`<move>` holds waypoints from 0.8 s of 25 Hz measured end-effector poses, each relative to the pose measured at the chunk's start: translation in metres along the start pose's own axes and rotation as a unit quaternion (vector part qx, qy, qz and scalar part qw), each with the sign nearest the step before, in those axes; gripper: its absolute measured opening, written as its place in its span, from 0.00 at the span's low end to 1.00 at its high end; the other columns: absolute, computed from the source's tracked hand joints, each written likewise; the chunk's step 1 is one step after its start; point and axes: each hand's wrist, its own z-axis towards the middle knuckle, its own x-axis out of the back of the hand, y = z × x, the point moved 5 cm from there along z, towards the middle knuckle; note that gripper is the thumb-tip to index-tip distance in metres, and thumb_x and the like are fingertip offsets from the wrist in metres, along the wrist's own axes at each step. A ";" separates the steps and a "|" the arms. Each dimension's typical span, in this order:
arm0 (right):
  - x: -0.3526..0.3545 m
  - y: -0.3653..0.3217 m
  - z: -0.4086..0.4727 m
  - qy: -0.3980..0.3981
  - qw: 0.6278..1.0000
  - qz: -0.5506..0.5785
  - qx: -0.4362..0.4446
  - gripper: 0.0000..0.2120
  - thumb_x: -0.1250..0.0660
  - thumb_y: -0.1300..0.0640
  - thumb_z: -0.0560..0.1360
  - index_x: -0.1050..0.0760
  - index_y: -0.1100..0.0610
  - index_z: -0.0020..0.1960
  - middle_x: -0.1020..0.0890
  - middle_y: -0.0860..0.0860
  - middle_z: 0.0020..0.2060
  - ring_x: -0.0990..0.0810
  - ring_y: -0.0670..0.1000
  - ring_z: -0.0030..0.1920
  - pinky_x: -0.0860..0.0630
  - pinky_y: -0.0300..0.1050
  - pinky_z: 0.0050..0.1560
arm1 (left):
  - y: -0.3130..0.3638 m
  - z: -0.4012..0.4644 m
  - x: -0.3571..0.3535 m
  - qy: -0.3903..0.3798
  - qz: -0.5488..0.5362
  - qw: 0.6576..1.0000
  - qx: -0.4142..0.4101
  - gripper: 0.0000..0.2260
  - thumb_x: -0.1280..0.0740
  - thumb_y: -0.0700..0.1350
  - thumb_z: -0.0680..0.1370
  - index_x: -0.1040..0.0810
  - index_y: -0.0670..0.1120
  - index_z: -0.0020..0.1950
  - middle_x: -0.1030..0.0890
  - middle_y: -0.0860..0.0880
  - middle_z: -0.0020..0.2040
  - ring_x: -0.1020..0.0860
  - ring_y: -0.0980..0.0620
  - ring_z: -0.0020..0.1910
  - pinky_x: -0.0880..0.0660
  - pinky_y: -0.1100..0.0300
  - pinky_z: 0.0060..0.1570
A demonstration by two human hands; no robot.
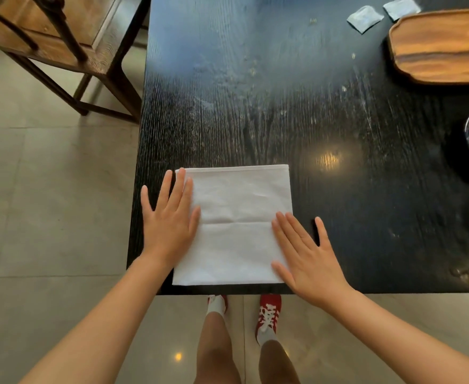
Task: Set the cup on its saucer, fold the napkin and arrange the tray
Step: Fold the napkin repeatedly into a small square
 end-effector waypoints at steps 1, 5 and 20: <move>0.000 -0.002 0.000 0.001 1.000 0.003 0.000 0.32 0.59 0.39 0.78 0.50 0.57 0.75 0.45 0.53 0.75 0.55 0.50 0.75 0.52 0.62 0.70 | 0.016 -0.008 0.005 0.017 -0.010 1.000 0.007 0.27 0.52 0.54 0.78 0.44 0.44 0.75 0.45 0.46 0.77 0.50 0.48 0.75 0.57 0.36 0.69; 0.001 0.000 0.000 0.010 1.000 0.003 0.003 0.31 0.59 0.40 0.78 0.50 0.57 0.75 0.45 0.53 0.75 0.55 0.49 0.75 0.51 0.64 0.70 | 0.111 -0.044 -0.004 -0.007 -0.049 0.994 -0.098 0.26 0.54 0.57 0.79 0.49 0.49 0.76 0.49 0.47 0.77 0.51 0.48 0.76 0.55 0.38 0.70; 0.002 -0.001 -0.002 0.022 1.000 0.002 0.004 0.32 0.57 0.40 0.77 0.52 0.57 0.75 0.47 0.53 0.75 0.57 0.48 0.74 0.55 0.64 0.70 | 0.031 -0.090 -0.017 -0.100 -0.030 0.993 -0.061 0.31 0.58 0.63 0.78 0.54 0.47 0.77 0.57 0.48 0.78 0.56 0.50 0.76 0.59 0.47 0.72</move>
